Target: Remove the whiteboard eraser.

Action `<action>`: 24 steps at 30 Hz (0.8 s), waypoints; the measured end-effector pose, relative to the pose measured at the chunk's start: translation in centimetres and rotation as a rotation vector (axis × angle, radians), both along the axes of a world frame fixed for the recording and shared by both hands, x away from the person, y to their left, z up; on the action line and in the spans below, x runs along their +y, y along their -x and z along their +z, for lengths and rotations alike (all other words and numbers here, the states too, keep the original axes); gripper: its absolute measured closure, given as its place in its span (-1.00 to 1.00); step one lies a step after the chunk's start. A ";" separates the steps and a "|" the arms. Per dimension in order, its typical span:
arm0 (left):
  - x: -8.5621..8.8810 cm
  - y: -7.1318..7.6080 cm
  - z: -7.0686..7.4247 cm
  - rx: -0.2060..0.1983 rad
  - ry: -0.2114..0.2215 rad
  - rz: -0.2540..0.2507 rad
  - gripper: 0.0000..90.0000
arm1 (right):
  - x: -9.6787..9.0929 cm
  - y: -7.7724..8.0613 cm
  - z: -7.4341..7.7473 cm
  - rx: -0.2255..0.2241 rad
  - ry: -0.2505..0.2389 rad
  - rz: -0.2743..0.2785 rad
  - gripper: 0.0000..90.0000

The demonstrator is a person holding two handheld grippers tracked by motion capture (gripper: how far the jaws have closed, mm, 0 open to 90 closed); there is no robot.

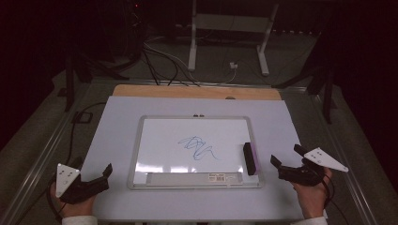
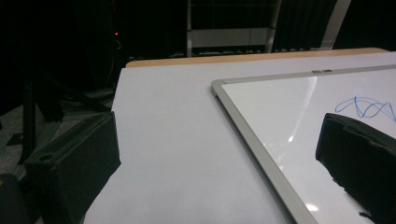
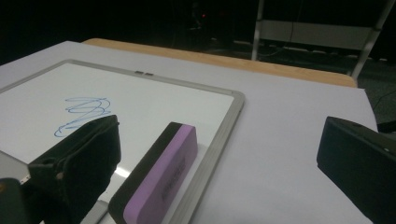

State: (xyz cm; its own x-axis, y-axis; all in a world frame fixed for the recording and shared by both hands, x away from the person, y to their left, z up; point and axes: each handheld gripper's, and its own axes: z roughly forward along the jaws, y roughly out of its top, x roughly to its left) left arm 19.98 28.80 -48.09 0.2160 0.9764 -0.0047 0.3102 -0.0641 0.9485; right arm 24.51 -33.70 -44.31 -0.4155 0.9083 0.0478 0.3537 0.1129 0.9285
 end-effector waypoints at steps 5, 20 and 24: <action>0.0 0.0 -0.1 0.001 0.000 0.002 -0.99 | 0.5 -0.9 0.3 0.028 0.021 0.009 -0.99; 0.1 0.0 -0.3 0.005 0.007 0.000 -0.99 | 2.1 -3.0 -1.0 0.139 0.014 0.022 -0.99; 0.0 -0.1 -0.3 0.005 0.006 -0.002 -0.99 | 2.4 -3.3 -1.3 0.177 0.024 0.023 -0.99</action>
